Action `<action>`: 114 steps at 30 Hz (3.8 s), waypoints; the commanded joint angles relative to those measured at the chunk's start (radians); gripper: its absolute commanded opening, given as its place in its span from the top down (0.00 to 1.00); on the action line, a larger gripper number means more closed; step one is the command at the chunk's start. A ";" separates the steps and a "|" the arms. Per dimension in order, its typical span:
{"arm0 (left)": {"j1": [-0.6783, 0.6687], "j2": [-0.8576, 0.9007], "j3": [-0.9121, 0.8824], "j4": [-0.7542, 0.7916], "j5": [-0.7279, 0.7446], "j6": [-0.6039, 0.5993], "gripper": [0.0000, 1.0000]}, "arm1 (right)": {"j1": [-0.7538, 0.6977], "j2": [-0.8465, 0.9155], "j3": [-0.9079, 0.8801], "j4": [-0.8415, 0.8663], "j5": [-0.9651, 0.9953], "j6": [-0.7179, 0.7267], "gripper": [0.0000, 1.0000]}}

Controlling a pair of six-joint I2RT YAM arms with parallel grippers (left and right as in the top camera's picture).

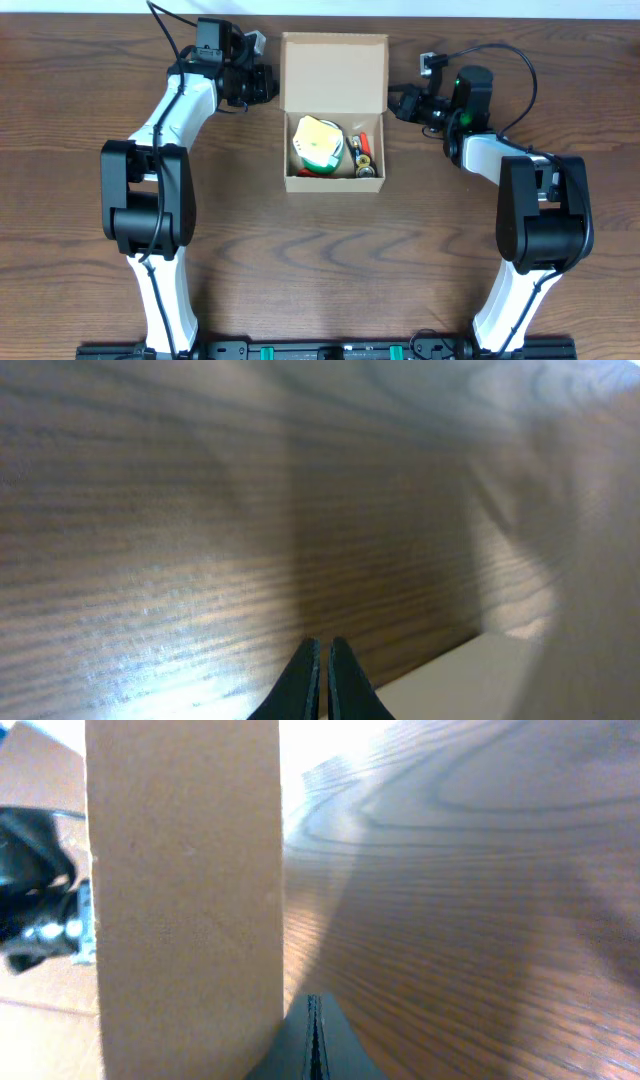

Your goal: Pack container

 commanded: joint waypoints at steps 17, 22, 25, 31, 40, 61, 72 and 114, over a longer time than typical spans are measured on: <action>0.061 -0.040 0.024 0.058 0.336 0.054 0.94 | 0.015 0.006 0.084 0.003 -0.179 -0.049 0.99; 0.057 -0.111 0.024 -0.056 0.336 0.185 0.95 | 0.016 -0.011 0.084 -0.071 -0.190 -0.073 0.98; 0.057 -0.152 0.024 -0.137 0.307 0.256 0.94 | 0.016 -0.032 0.084 -0.180 -0.182 -0.137 0.99; 0.056 -0.225 0.024 -0.338 0.222 0.420 0.95 | 0.024 -0.137 0.084 -0.497 -0.039 -0.321 0.98; 0.037 -0.304 0.023 -0.616 0.142 0.569 0.94 | 0.092 -0.368 0.084 -0.819 0.092 -0.497 0.99; -0.083 -0.304 -0.281 -0.505 0.048 0.562 0.94 | 0.169 -0.384 -0.055 -1.085 0.347 -0.611 0.99; -0.080 -0.346 -0.217 -0.520 0.010 0.512 0.94 | 0.169 -0.441 -0.013 -1.079 0.357 -0.580 0.99; -0.080 -1.339 -0.859 -0.492 -0.057 0.229 0.05 | 0.169 -1.291 -0.628 -1.192 0.603 -0.003 0.01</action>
